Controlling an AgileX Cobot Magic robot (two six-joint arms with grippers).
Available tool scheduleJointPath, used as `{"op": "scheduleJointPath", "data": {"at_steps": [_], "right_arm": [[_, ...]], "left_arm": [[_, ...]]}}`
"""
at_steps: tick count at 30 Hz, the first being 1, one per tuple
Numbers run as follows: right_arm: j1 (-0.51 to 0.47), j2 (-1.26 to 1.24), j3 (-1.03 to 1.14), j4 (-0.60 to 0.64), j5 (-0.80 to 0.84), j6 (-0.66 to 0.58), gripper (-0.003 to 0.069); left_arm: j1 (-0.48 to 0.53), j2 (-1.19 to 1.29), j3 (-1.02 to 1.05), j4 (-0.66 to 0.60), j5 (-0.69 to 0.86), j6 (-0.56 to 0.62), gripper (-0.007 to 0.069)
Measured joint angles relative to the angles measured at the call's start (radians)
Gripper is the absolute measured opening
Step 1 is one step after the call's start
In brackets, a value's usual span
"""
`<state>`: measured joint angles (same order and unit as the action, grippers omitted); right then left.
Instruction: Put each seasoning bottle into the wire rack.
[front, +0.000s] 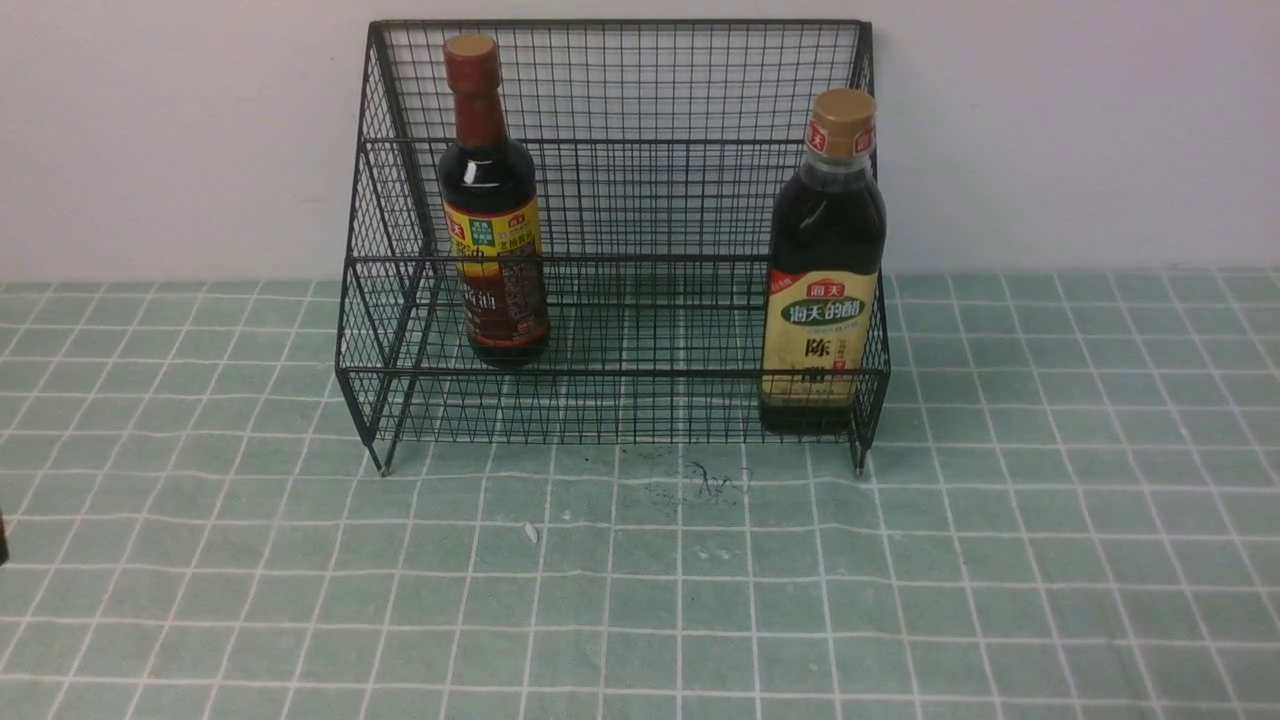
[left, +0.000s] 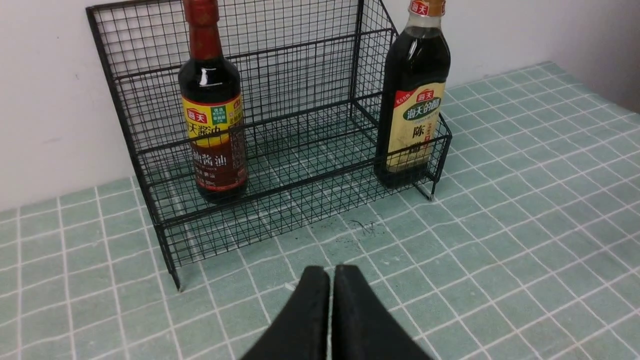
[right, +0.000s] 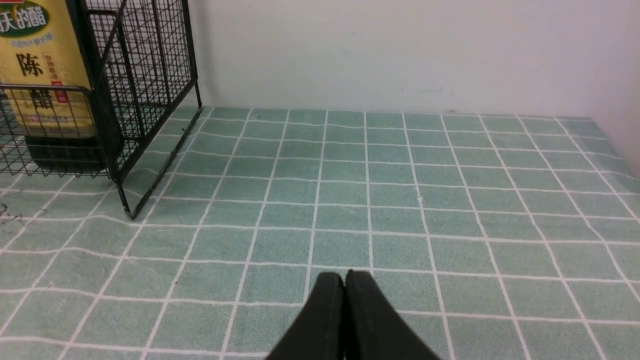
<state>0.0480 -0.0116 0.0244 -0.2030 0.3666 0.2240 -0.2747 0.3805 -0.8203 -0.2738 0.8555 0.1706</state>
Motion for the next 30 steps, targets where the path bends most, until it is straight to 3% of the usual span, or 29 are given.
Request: {"op": "scheduleJointPath", "data": {"at_steps": [8,17,23,30], "right_arm": [[0.000,0.000,0.000,0.000,0.000,0.000,-0.0015],[0.000,0.000,0.000,0.000,0.000,0.000,-0.0015],[0.000,0.000,0.000,0.000,0.001,0.000,-0.0015],[0.000,0.000,0.000,0.000,0.002,0.000,-0.0015]], "left_arm": [[0.003,-0.043,0.073,0.074,-0.130,0.000,-0.0006],[0.158,-0.319,0.502,0.129,-0.452,0.000,-0.0006],[0.224,-0.391,0.759,0.145,-0.473,0.000,-0.0006],[0.225,-0.391,0.844,0.186,-0.469,0.000,-0.0006]]}}
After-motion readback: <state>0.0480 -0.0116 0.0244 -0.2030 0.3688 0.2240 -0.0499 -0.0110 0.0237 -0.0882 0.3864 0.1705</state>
